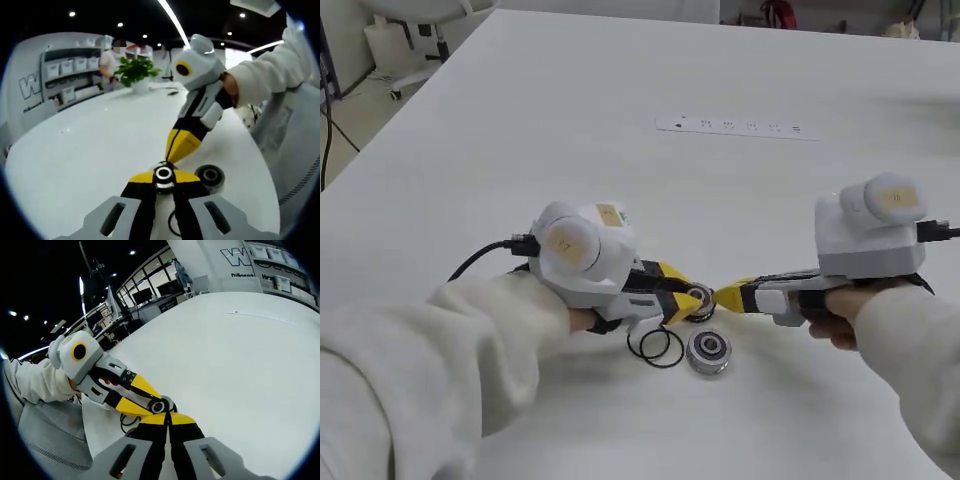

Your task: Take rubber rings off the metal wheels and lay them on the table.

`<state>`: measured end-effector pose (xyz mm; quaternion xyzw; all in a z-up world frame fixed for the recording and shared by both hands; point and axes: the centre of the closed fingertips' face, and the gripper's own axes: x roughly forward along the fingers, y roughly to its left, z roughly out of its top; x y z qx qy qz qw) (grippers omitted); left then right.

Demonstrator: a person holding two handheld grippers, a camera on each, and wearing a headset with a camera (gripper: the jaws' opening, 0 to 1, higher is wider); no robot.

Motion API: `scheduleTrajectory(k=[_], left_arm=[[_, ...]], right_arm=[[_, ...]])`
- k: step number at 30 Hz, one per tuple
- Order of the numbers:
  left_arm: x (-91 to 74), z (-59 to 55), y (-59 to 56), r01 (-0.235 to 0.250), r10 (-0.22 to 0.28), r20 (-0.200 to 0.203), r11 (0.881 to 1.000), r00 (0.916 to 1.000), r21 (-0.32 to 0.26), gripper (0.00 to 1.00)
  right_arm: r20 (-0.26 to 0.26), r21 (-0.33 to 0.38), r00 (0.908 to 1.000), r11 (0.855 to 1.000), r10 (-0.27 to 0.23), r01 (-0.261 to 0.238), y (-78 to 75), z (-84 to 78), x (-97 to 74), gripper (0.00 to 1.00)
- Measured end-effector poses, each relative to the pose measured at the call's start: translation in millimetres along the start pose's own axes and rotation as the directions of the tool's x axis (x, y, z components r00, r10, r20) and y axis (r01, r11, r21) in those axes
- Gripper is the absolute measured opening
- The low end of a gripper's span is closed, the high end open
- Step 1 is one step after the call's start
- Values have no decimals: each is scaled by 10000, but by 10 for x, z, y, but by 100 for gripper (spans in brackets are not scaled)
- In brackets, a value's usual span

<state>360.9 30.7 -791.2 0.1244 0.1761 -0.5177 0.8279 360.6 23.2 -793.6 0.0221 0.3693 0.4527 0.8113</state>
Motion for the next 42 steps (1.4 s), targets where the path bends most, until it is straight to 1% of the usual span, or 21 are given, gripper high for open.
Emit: scheduleTrajectory(k=[7, 22, 24, 25, 26, 27, 28, 29, 30, 32, 33, 35, 37, 38, 41, 42], left_arm=[[-4, 0, -1, -7, 7, -11, 10000, 10000, 19, 13], [-6, -4, 5, 9, -9, 19, 10000, 10000, -23, 13], [-6, -4, 6, 5, -5, 20, 10000, 10000, -9, 13], [-5, -5, 6, 4, -4, 22, 10000, 10000, -13, 13], [-5, -5, 6, 4, -4, 23, 10000, 10000, -12, 13], [-5, -5, 7, 2, -2, 28, 10000, 10000, -18, 13], [-4, -5, 8, -1, 1, 34, 10000, 10000, -23, 13], [-3, -6, 9, -10, 11, 42, 10000, 10000, -44, 13], [-2, -6, 9, -14, 14, 48, 10000, 10000, -45, 13], [-2, -5, 8, -35, 35, 53, 10000, 10000, -42, 13], [-1, -6, 10, -46, 46, 50, 10000, 10000, -52, 13], [2, -4, 10, -84, 84, 28, 9999, 10000, -76, 13], [7, 4, 9, -47, 48, 38, 9993, 10000, -377, 14], [7, 6, 13, -35, 36, 30, 9992, 10000, -407, 14], [11, 11, 7, -2, -3, -188, 9997, 9998, -255, 14], [15, 15, 11, -20, 12, -246, 9995, 9997, -329, 14]], right_arm=[[-13, -82, 10000, 9999, 91, -91, 57, 25, 0, 0], [58, -249, 9996, 9993, 288, -287, 114, 87, -4, 0], [107, -295, 9990, 9986, 437, -433, 146, 105, -1, 0], [302, -242, 9972, 9974, 685, -678, 201, 151, -1, 0], [294, -238, 9976, 9977, 634, -628, 202, 163, -4, 0], [715, -204, 9939, 9964, 839, -826, 251, 257, -13, 0], [1135, -177, 9881, 9946, 1039, -1025, 300, 351, -21, 0], [540, -287, 9961, 9973, 693, -679, 237, 273, -15, 0], [670, -875, 9956, 9944, 657, -598, 219, 274, -10, 0], [628, -21, 9952, 9971, 756, -756, 218, 220, 0, 0], [691, -95, 9953, 9977, 677, -672, 188, 230, -4, 0], [641, -105, 9962, 9982, 591, -586, 148, 218, -10, 0], [598, 12, 9971, 9988, 479, -480, 118, 201, -12, 0], [555, 51, 9974, 9989, 453, -457, 109, 191, -9, 0], [448, 158, 9981, 9989, 426, -434, 100, 166, -6, 0], [434, 200, 9982, 9989, 406, -415, 95, 163, -4, 0]])
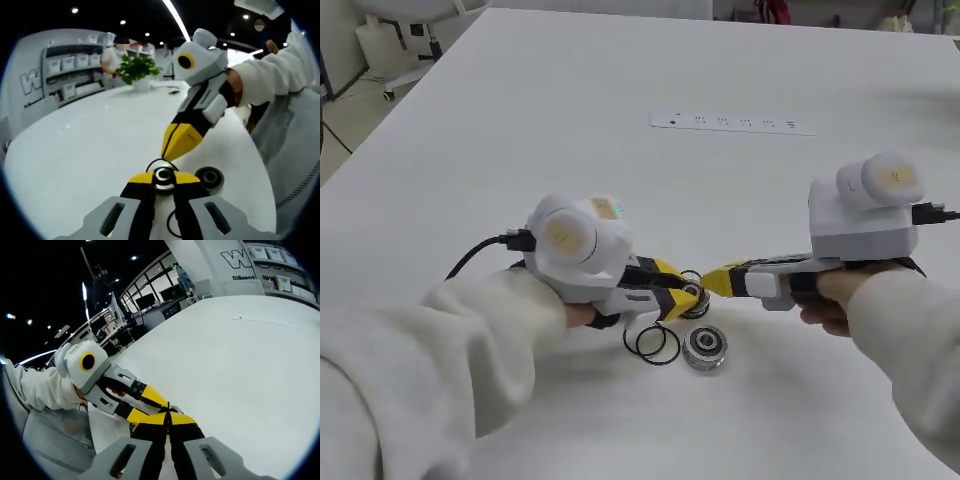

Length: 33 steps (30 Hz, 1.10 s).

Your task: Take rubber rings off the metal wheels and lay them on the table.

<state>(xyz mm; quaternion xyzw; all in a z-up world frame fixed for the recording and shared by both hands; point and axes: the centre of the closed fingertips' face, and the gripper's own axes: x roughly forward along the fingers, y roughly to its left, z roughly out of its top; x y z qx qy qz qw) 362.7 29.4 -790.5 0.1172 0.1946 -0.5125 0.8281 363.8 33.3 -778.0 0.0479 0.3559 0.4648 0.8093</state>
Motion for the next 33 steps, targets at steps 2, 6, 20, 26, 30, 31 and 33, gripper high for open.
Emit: scheduleTrajectory(k=[2, 6, 20, 26, 30, 31, 33], left_arm=[[3, 2, -2, -13, 13, -161, 10000, 9999, -19, 14], [-11, 12, -13, -6, 21, -387, 9992, 9992, 396, 16], [-255, 295, 17, -10, 12, -26, 9973, 10000, 730, 32], [-411, 362, -9, 71, -88, 153, 9942, 9998, 1073, 47], [-525, 511, -19, -50, -3, 746, 9975, 9972, 711, 62], [-545, 531, -21, -45, -15, 805, 9972, 9968, 741, 64], [-589, 577, -34, -107, 25, 891, 9957, 9960, 919, 66]], right_arm=[[-40, 84, 10000, 10000, -42, 42, -14, -10, -1, 0], [-68, 197, 9999, 9998, -75, 76, -36, -31, -12, 0], [-82, 445, 9997, 9987, -235, 238, -97, -55, -50, 0], [-25, 467, 9997, 9986, -234, 235, -92, -36, -64, 0], [101, 521, 9995, 9982, -308, 302, -112, -5, -93, 0], [127, 542, 9994, 9980, -319, 312, -116, 2, -100, 0], [199, 584, 9991, 9977, -362, 350, -129, 22, -116, 0]])
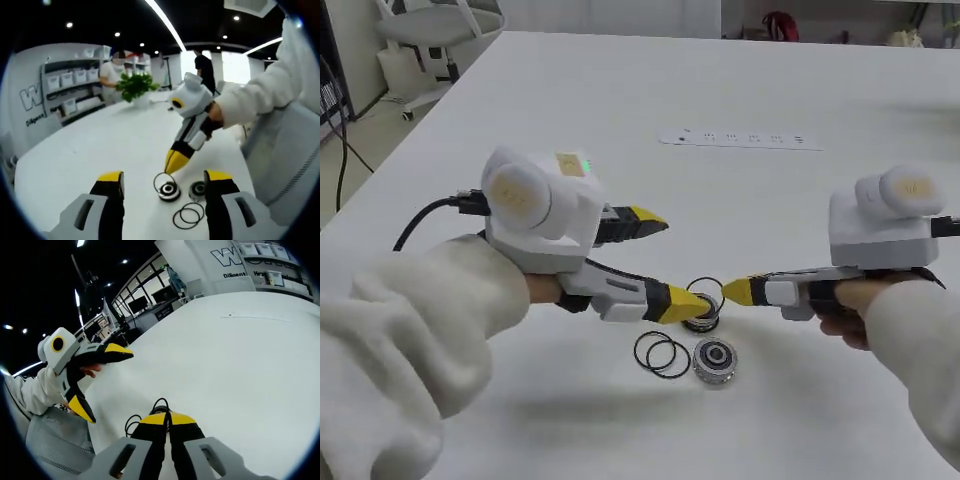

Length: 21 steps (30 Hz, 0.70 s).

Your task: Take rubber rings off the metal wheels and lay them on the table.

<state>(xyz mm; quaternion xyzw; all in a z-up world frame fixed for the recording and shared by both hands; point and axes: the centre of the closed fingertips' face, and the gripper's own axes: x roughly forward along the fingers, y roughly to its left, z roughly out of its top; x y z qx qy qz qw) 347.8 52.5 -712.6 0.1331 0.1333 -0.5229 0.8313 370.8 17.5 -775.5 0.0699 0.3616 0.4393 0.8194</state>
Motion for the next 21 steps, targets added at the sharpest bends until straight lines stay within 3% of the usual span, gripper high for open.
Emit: scheduleTrajectory(k=[8, 13, 21], left_arm=[[-174, 214, -12, -111, 97, 631, 9997, 9980, 208, 84], [-253, 243, 24, -383, 369, 794, 9992, 9962, 150, 99], [-389, 250, 66, -566, 540, 757, 9979, 9957, 330, 100]], right_arm=[[498, -233, 9987, 9997, 83, -72, 73, 176, -68, 0], [766, -239, 9970, 9996, 150, -132, 98, 249, -101, 0], [961, -283, 9947, 9990, 377, -351, 192, 337, -121, 0]])
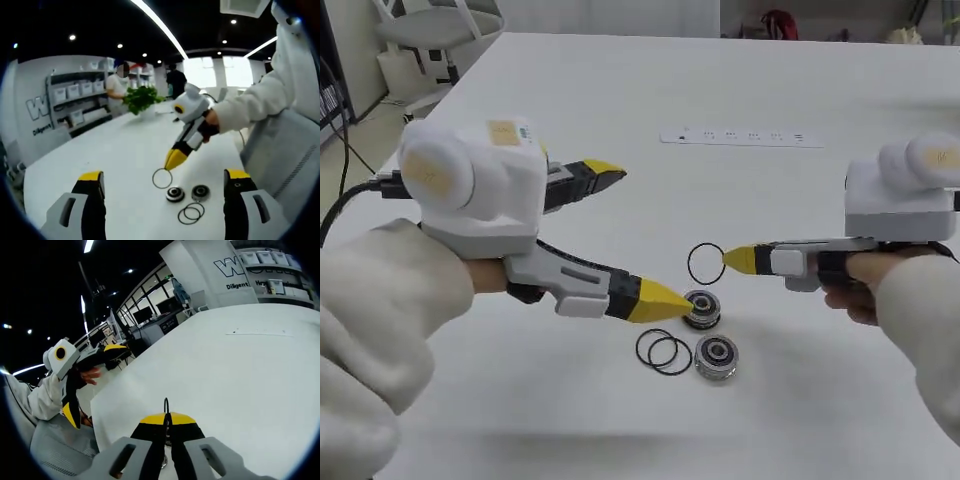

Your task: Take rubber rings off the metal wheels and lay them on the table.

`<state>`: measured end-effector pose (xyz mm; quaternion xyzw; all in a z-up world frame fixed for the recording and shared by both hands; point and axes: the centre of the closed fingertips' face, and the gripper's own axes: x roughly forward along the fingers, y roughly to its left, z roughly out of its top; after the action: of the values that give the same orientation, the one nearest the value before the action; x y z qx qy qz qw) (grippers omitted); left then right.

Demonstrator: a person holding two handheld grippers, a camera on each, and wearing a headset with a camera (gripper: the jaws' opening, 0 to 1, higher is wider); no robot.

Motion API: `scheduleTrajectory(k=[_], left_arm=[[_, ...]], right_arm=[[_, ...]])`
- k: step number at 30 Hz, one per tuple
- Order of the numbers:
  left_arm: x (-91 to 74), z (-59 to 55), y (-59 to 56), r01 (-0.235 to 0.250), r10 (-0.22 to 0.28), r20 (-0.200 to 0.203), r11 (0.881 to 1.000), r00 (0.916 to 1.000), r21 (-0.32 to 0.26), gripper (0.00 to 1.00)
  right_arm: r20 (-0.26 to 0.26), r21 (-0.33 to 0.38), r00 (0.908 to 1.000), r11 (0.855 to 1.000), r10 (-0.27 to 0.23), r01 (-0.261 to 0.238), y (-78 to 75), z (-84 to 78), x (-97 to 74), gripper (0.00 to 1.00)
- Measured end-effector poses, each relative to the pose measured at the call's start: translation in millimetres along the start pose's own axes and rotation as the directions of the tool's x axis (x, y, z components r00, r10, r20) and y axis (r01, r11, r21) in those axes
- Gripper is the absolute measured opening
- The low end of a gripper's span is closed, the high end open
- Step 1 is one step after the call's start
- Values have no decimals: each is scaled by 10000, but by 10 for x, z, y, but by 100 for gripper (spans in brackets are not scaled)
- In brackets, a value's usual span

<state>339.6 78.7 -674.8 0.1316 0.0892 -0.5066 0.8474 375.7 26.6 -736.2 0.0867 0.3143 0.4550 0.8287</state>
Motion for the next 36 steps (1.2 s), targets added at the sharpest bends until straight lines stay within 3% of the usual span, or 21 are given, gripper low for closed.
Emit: scheduleTrajectory(k=[6, 11, 14, 17, 20, 28, 36], left_arm=[[-109, 21, -16, 75, -74, 133, 10000, 9999, -38, 100], [-208, -80, -67, 119, -120, -131, 9999, 9998, -88, 100], [-339, -127, -154, -18, 22, 156, 9997, 9999, -254, 100], [-411, -233, -163, -267, 267, 6, 9979, 9996, -587, 100], [-439, -325, -189, -359, 343, -255, 9971, 9991, -675, 100], [-454, -412, -208, -456, 416, -526, 9960, 9977, -773, 100], [-392, -541, -333, -16, -61, -973, 9969, 9952, -790, 100]], right_arm=[[123, -122, 9995, 9995, 304, -302, 102, 60, 11, 0], [54, -298, 9987, 9983, 512, -510, 191, 71, 38, 0], [50, -342, 9974, 9968, 718, -716, 263, 82, 58, 0], [-5, -356, 9955, 9948, 951, -951, 334, 75, 88, 0], [-233, -419, 9921, 9914, 1230, -1239, 428, 19, 141, 0], [-833, -491, 9820, 9836, 1694, -1738, 582, -137, 220, 0], [-1489, -264, 9660, 9757, 2112, -2174, 680, -327, 281, 0]])
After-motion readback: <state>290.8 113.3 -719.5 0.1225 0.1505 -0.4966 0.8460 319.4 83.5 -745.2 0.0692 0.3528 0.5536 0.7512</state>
